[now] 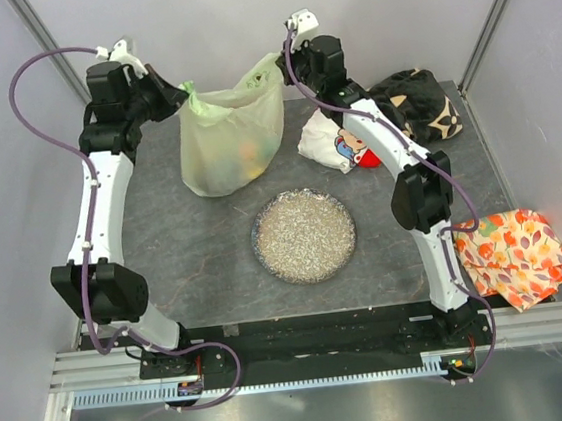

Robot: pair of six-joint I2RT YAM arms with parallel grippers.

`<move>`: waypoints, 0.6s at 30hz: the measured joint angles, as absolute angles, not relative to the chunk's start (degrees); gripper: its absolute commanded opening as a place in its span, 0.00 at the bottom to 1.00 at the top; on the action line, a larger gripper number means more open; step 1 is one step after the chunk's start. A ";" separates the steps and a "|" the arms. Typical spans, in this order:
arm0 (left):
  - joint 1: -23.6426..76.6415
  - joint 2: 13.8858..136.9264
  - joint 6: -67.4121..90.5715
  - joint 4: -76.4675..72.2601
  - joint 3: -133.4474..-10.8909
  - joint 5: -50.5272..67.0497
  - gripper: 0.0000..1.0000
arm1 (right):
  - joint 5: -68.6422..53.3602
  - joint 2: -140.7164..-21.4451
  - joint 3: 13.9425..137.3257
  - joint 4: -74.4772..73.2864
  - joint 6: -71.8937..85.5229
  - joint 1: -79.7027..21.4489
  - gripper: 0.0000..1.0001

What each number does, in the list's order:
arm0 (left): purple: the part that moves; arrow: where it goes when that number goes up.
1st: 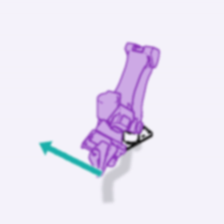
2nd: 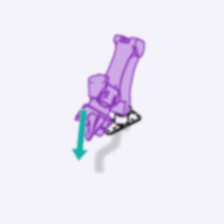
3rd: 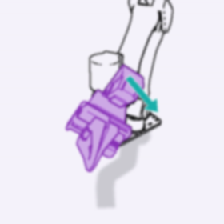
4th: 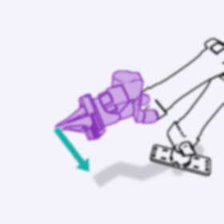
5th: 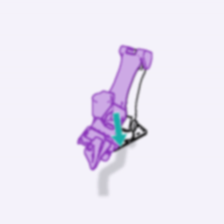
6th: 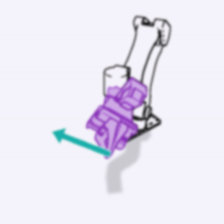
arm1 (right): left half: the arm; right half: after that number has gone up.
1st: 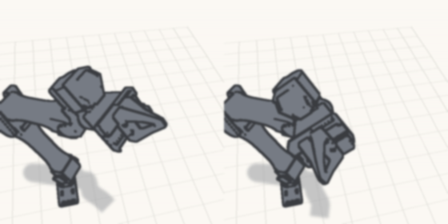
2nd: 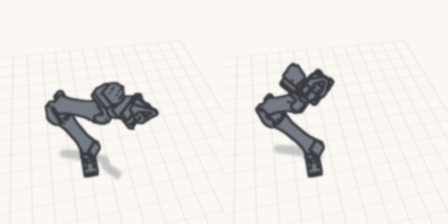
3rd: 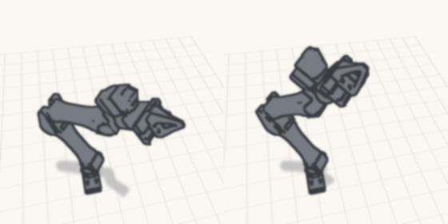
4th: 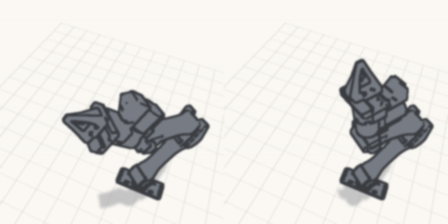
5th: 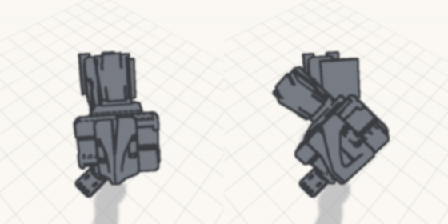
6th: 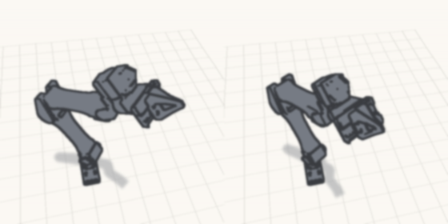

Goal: Take the fake fruits out of the plastic bag
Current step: Adjust the plastic bag at the center of the board.

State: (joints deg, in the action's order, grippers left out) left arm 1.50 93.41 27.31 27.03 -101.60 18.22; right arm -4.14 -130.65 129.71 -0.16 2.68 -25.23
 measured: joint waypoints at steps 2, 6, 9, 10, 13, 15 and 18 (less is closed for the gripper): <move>3.27 92.79 24.49 26.81 -102.76 18.04 0.02 | -4.43 -129.64 128.79 0.03 3.36 -24.99 0.00; 4.97 91.02 19.77 27.66 -100.97 18.46 0.01 | -5.89 -122.69 119.04 -0.05 4.69 -25.02 0.00; 4.64 85.58 17.39 28.64 -92.58 19.66 0.02 | -7.79 -115.24 107.18 -0.62 5.30 -25.04 0.00; 4.56 82.46 16.71 29.63 -88.29 19.86 0.02 | -8.51 -112.77 103.18 -1.28 5.56 -25.06 0.01; 4.36 73.52 14.66 35.07 -76.99 20.45 0.02 | -11.90 -106.67 92.03 -3.18 6.55 -25.28 0.51; 4.36 68.18 12.78 37.69 -70.11 20.99 0.02 | -13.78 -103.07 84.62 -4.49 6.44 -25.71 0.84; 4.36 63.11 9.74 41.65 -62.96 21.58 0.02 | -15.88 -97.95 76.47 -8.91 4.82 -27.35 0.88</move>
State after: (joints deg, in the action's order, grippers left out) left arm 4.36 63.11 9.74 41.65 -62.96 21.58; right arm -15.88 -97.95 76.47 -8.91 4.82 -27.35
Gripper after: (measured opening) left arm 0.025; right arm 0.848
